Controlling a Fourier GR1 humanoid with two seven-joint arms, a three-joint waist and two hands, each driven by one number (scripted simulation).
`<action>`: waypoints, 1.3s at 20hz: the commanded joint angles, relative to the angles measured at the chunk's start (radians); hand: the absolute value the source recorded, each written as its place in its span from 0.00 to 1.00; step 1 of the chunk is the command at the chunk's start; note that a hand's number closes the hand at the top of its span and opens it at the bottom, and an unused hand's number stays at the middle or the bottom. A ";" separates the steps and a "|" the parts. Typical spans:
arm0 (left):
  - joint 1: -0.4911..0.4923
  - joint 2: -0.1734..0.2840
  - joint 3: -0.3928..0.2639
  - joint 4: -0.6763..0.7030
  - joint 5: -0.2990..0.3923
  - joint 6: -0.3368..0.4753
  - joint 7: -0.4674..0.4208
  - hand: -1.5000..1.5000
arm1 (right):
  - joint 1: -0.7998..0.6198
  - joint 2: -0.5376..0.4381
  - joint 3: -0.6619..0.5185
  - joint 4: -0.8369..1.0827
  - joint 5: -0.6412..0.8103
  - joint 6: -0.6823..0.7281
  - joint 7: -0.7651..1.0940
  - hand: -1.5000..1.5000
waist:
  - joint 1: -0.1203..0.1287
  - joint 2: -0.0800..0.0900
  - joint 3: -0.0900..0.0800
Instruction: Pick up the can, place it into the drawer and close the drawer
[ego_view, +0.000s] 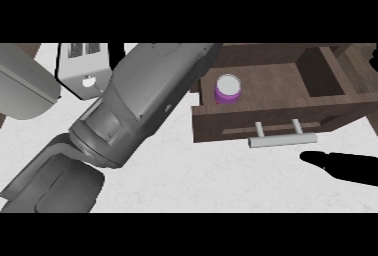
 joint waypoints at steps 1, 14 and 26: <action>-0.022 0.000 0.016 0.023 0.012 0.009 -0.030 0.00 | -0.054 -0.032 0.077 0.078 0.146 -0.010 -0.026 0.00 | 0.021 -0.001 -0.001; -0.039 0.000 0.026 0.042 -0.015 -0.028 -0.011 0.00 | -0.260 0.006 0.217 0.621 0.491 -0.189 -0.175 0.00 | 0.077 -0.012 -0.001; 0.073 0.098 0.010 -0.066 -0.063 -0.060 0.043 0.00 | -0.540 0.122 0.177 1.160 0.675 -0.492 -0.218 0.00 | 0.127 -0.024 -0.002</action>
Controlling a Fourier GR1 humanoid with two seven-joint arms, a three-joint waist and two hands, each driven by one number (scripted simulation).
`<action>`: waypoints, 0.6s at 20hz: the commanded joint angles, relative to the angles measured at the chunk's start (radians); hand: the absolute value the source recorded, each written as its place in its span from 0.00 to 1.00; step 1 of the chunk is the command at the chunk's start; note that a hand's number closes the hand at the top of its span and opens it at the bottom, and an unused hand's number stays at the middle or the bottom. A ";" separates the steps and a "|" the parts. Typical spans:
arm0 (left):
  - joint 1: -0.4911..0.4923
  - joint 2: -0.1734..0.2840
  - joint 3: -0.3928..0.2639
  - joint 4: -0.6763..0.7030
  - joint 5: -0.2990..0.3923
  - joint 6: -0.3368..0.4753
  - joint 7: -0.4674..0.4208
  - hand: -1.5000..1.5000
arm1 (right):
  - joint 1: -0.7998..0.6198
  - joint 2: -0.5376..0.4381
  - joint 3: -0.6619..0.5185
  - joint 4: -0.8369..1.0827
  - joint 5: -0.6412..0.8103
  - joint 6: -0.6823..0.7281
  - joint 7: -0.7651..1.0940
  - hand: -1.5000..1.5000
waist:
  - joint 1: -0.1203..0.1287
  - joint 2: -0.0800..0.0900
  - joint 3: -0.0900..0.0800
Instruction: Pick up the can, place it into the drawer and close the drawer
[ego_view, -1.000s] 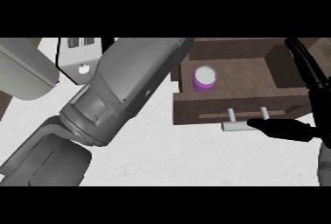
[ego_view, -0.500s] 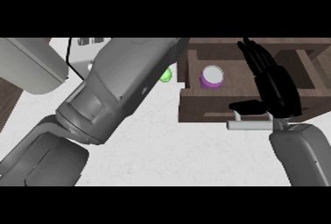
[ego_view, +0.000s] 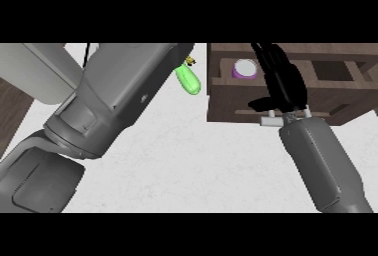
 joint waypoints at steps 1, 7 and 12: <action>0.070 0.035 -0.010 -0.057 -0.018 -0.021 -0.007 0.00 | -0.099 0.019 -0.044 0.194 0.053 -0.123 -0.005 0.00 | 0.017 -0.001 0.000; 0.076 0.074 -0.014 -0.115 -0.024 -0.031 0.075 0.00 | -0.260 0.039 -0.112 0.415 0.075 -0.285 -0.018 0.00 | 0.046 0.005 0.001; 0.117 0.130 -0.022 -0.202 -0.034 -0.047 0.126 0.00 | -0.370 0.037 -0.140 0.556 0.098 -0.342 -0.011 0.00 | 0.052 0.002 0.000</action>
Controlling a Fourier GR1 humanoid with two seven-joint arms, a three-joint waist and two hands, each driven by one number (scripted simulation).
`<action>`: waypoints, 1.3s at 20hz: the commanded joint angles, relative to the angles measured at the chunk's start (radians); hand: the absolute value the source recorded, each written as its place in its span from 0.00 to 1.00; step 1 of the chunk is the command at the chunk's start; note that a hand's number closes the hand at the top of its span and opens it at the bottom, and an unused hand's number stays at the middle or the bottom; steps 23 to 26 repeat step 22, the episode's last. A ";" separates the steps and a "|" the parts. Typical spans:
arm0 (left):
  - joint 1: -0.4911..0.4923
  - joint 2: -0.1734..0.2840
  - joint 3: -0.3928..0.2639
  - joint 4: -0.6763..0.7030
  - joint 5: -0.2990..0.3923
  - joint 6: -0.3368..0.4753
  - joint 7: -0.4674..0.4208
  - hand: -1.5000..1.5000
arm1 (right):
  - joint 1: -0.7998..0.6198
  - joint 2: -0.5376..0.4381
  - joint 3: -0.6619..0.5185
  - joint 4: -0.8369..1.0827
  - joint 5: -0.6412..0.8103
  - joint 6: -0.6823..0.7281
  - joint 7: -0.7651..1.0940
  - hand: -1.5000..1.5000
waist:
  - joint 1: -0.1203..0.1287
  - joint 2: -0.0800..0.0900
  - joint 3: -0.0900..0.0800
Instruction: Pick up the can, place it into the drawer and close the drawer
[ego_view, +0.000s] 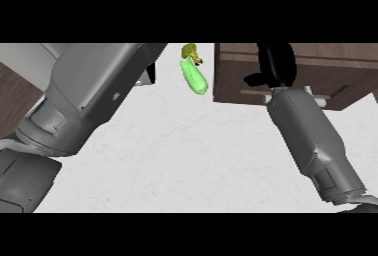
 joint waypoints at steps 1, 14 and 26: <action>0.064 0.048 -0.009 -0.067 -0.010 -0.038 0.013 0.00 | -0.118 0.004 -0.028 0.123 0.014 -0.048 -0.004 0.00 | 0.009 0.002 0.000; 0.188 0.133 -0.018 -0.262 -0.014 -0.060 0.079 0.00 | -0.298 -0.029 -0.120 0.271 -0.042 -0.061 -0.063 0.00 | 0.039 0.010 0.000; 0.267 0.165 -0.027 -0.367 -0.015 -0.062 0.112 0.00 | -0.330 -0.014 -0.206 0.268 -0.140 -0.038 -0.184 0.00 | 0.038 0.007 0.001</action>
